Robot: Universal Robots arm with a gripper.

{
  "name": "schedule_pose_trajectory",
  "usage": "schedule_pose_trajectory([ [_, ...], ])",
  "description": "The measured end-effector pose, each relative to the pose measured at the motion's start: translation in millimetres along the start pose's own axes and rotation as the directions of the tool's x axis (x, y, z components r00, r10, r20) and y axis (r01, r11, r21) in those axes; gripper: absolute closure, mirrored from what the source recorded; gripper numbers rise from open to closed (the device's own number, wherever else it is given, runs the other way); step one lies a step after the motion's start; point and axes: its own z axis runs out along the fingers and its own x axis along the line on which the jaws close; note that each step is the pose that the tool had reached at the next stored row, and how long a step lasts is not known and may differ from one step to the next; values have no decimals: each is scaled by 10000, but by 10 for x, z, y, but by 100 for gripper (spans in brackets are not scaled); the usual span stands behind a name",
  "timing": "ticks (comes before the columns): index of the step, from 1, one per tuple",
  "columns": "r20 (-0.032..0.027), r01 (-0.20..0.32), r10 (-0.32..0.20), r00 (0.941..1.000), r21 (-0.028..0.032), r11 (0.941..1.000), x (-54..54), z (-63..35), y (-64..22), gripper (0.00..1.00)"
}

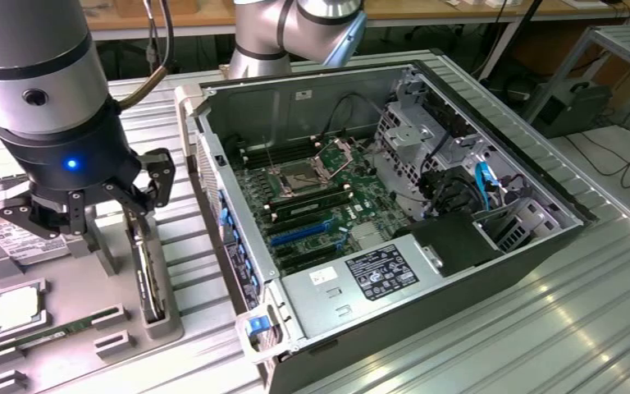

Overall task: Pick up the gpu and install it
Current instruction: 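Pick up the gpu and move the gpu toward the slot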

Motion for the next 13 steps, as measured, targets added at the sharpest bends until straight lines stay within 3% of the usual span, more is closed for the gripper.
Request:
schedule_pose_trajectory([
  [13, 0, 0, 0, 10000, 0, 10000, 2, 99, -4, 44],
])
